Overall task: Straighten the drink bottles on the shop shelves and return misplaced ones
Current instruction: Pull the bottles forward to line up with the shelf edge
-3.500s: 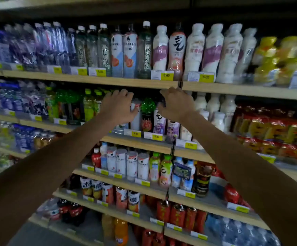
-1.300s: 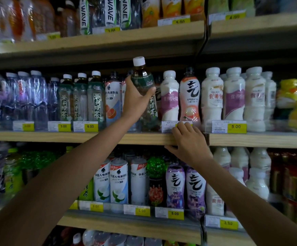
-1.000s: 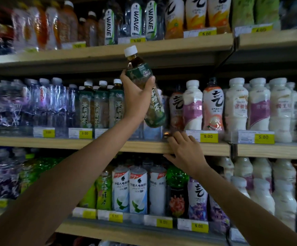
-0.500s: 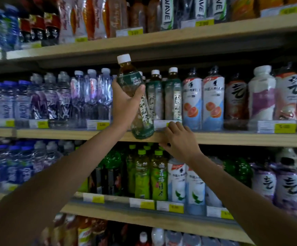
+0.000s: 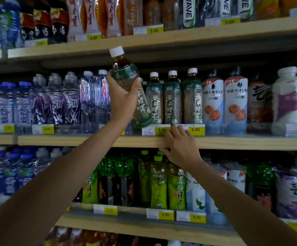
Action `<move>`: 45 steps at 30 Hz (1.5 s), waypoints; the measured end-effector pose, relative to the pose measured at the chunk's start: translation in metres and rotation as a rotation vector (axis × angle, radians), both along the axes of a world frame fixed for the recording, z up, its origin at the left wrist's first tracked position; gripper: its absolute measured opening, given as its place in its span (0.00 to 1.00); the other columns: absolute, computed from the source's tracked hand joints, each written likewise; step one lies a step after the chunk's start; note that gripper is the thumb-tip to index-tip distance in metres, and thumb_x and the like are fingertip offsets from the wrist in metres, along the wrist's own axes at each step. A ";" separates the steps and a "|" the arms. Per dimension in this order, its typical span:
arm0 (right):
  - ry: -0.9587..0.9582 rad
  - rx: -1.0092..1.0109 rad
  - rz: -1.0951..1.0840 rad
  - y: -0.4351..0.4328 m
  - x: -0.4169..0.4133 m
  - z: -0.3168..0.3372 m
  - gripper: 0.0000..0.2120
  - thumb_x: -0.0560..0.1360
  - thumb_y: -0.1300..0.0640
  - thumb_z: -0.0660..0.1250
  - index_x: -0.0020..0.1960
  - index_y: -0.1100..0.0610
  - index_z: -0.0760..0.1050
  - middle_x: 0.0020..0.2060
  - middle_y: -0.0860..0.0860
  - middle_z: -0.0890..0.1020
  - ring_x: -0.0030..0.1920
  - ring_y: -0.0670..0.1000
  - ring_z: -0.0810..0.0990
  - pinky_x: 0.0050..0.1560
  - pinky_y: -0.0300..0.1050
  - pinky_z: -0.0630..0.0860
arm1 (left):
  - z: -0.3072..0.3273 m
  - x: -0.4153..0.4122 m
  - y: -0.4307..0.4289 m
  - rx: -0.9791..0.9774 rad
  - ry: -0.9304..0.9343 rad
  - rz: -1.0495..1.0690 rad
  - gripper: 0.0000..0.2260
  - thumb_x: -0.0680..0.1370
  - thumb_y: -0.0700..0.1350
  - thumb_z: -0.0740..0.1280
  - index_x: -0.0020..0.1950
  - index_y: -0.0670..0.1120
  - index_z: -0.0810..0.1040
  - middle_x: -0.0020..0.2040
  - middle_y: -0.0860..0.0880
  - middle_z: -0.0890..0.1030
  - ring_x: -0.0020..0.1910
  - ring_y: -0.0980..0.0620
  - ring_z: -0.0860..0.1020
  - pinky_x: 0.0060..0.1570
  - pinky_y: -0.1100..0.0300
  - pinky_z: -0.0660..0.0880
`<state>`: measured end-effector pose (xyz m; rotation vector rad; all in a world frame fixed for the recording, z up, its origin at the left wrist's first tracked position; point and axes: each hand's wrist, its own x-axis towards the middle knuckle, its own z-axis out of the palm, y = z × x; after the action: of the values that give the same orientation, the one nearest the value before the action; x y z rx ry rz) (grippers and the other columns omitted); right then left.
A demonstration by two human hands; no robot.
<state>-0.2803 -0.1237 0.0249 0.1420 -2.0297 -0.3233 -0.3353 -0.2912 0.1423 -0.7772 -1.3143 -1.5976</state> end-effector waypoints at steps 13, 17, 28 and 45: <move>0.004 -0.052 -0.007 -0.003 -0.001 0.000 0.23 0.60 0.46 0.79 0.44 0.61 0.76 0.45 0.57 0.79 0.46 0.60 0.78 0.41 0.49 0.75 | 0.010 -0.015 0.013 -0.144 0.038 0.094 0.34 0.74 0.49 0.71 0.73 0.42 0.56 0.64 0.44 0.71 0.63 0.48 0.72 0.61 0.50 0.72; 0.015 -0.046 -0.021 -0.004 -0.001 0.000 0.24 0.59 0.46 0.79 0.44 0.60 0.76 0.46 0.57 0.79 0.46 0.59 0.79 0.40 0.49 0.76 | 0.004 -0.026 0.012 -0.158 0.022 0.120 0.34 0.74 0.48 0.70 0.73 0.40 0.56 0.67 0.42 0.69 0.66 0.46 0.69 0.64 0.48 0.69; 0.056 -0.036 -0.033 -0.006 -0.001 -0.002 0.23 0.59 0.46 0.79 0.43 0.60 0.75 0.44 0.57 0.79 0.44 0.59 0.78 0.39 0.48 0.74 | -0.001 -0.057 0.016 -0.327 -0.166 0.176 0.34 0.74 0.53 0.70 0.73 0.43 0.57 0.69 0.44 0.60 0.66 0.46 0.67 0.54 0.58 0.67; 0.108 -0.030 -0.031 -0.003 -0.007 -0.006 0.23 0.58 0.46 0.79 0.43 0.59 0.75 0.43 0.56 0.78 0.43 0.58 0.78 0.39 0.48 0.75 | -0.003 -0.062 0.028 -0.284 -0.166 0.155 0.29 0.77 0.49 0.66 0.73 0.42 0.57 0.66 0.43 0.69 0.63 0.46 0.71 0.55 0.59 0.68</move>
<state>-0.2876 -0.1262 0.0185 0.0727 -1.9303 -0.3132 -0.3971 -0.2628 0.1389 -0.7022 -1.7056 -1.3929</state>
